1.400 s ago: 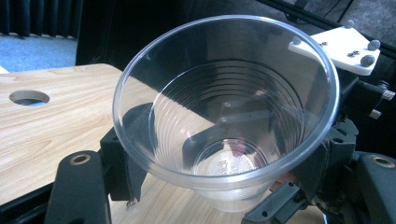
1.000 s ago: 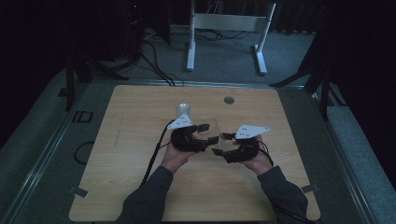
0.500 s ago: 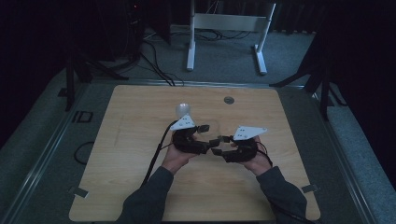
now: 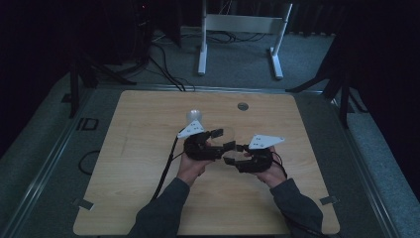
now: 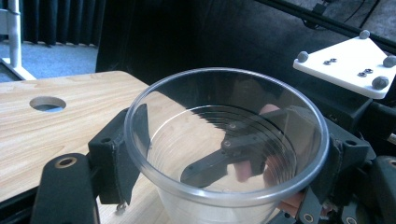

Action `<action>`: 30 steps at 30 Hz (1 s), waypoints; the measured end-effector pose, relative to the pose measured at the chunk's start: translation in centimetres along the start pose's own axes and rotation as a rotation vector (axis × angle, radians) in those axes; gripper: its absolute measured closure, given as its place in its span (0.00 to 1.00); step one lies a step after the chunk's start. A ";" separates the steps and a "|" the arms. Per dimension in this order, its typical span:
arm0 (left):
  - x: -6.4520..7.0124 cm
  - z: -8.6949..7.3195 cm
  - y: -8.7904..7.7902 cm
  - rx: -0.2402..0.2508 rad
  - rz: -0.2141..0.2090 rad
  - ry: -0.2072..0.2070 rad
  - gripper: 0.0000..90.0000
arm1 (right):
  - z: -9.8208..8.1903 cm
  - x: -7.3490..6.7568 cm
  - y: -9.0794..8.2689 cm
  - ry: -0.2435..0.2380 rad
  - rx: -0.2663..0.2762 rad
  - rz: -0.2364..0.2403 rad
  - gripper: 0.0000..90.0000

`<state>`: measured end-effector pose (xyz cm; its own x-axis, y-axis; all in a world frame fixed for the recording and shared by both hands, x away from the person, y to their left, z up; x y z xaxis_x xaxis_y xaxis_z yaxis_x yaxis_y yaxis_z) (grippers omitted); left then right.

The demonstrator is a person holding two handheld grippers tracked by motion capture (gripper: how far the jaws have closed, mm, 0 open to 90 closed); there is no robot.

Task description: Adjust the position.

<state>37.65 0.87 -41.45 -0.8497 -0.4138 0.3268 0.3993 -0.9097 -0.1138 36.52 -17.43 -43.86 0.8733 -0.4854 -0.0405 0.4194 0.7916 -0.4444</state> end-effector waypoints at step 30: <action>0.4 0.1 -0.1 -0.020 0.137 0.122 0.31 | 0.2 0.9 -0.6 0.025 -0.019 -0.035 0.26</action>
<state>37.29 0.83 -41.25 -0.8240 -0.5336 0.1906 0.5082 -0.8447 -0.1680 37.09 -18.29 -43.48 0.8514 -0.5224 -0.0469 0.4450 0.7669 -0.4625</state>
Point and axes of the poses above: each handheld gripper's, and its own axes: y roughly forward along the jaws, z roughly out of its top, x roughly to its right, the point moved 3 cm from there along y, roughly forward along the jaws, and after that the axes turned 2 degrees about -z, right-handed, at the moved point
